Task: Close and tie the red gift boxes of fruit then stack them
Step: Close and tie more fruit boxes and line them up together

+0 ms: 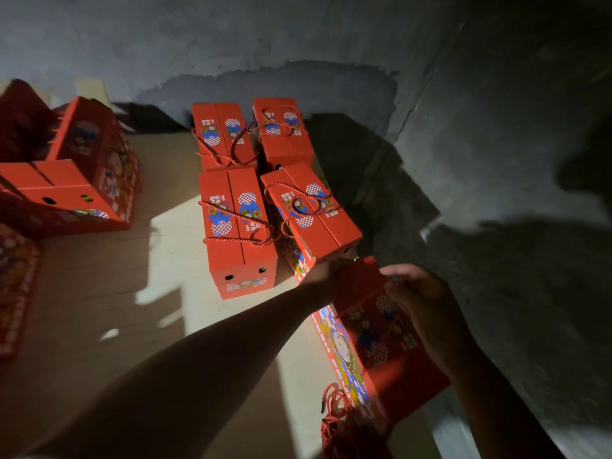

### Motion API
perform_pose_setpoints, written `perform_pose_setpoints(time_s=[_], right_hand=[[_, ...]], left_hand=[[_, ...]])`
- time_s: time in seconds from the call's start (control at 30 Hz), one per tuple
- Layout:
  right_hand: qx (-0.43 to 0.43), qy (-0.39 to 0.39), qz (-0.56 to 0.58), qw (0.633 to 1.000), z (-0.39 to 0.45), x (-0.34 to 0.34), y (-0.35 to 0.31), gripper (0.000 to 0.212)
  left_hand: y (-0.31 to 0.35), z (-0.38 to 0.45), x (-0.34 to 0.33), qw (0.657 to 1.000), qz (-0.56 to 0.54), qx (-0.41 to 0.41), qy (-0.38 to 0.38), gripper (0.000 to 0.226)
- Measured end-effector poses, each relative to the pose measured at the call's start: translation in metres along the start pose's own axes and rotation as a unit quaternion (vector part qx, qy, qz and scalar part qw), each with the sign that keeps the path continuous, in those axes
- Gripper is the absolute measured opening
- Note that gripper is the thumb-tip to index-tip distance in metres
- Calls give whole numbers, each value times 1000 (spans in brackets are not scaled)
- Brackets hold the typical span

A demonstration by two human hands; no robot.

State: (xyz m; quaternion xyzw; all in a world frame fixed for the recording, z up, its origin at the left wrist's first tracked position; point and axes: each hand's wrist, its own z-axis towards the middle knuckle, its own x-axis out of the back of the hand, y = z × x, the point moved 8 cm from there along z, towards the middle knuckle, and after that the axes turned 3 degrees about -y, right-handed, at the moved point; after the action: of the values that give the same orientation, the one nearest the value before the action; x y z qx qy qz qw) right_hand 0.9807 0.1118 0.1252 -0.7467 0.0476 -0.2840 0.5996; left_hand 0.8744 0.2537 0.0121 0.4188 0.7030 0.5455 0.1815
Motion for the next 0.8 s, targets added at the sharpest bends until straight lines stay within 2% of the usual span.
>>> perform_pose_setpoints(time_s=[0.07, 0.27, 0.5, 0.6, 0.67, 0.73, 0.8], right_hand=[[-12, 8, -27, 1000, 2, 0, 4, 24], [-15, -25, -135, 990, -6, -16, 24, 29], [-31, -34, -203, 978, -26, -36, 45, 25], [-16, -44, -251, 967, -40, -47, 42, 26], [10, -16, -288, 957, -54, -51, 35, 26], [60, 24, -356, 932, -67, -58, 29, 26], [54, 16, -369, 928, -77, -69, 34, 35]], left_hand=[[-1, -6, 4, 1000, -12, -10, 7, 38], [-14, -33, 15, 995, 88, -47, 31, 35], [-32, -75, 35, 990, 128, -37, 37, 45], [-39, -107, 49, 987, 151, -38, 49, 42], [-49, -134, 62, 984, 166, -38, 60, 40], [-64, -166, 80, 980, 182, -28, 75, 38], [-81, -205, 101, 975, 201, -15, 92, 36]])
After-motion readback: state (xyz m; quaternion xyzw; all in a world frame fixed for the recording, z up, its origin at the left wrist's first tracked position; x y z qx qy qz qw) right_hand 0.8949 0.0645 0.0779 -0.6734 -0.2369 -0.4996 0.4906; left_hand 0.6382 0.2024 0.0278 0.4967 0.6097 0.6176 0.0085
